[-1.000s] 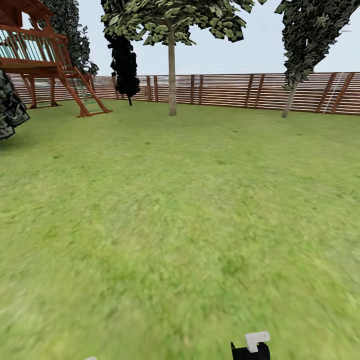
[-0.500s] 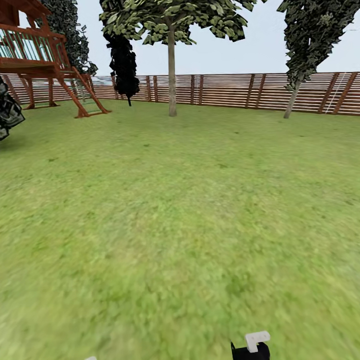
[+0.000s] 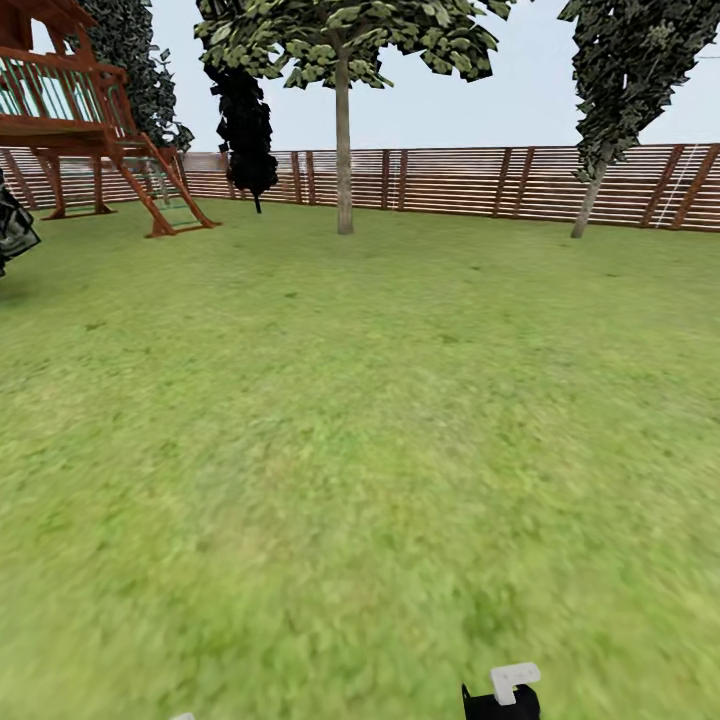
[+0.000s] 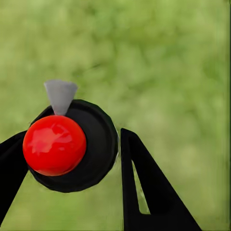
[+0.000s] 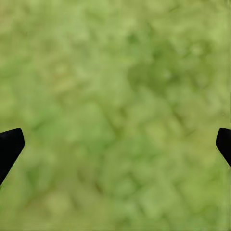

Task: In the garden, pick up the pesticide atomizer on the floor and spray pesticide onto both trees until each tree trunk is fully covered.

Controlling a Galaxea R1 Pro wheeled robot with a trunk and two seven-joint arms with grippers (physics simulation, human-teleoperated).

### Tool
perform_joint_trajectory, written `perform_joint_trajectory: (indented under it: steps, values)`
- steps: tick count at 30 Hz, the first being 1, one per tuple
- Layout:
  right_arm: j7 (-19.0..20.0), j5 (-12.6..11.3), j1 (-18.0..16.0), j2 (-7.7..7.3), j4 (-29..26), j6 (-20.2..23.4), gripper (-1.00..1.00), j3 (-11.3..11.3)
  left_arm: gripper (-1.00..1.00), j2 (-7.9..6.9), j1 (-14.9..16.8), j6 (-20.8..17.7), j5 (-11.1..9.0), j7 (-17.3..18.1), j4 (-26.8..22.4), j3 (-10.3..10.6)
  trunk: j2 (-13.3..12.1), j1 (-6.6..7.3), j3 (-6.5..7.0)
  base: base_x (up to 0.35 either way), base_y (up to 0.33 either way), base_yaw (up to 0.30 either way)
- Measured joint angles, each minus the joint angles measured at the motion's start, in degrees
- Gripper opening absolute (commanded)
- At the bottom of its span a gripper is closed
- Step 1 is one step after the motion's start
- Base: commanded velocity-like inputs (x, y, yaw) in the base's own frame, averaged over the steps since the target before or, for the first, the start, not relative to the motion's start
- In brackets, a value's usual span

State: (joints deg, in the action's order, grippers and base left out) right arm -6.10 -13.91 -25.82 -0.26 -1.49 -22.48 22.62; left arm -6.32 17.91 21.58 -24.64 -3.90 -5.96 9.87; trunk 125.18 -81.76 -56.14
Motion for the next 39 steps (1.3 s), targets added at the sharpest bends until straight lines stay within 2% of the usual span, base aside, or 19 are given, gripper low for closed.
perform_joint_trajectory:
  steps: [39]
  values:
    - [-0.07, -0.18, 0.0, 0.0, -0.08, -0.04, 1.0, -0.02, -1.0, 0.0, 0.0, 0.0, 0.0, 0.0, 0.0, 0.0, 0.0, 0.0, 0.0, 0.34, 0.0, 0.0]
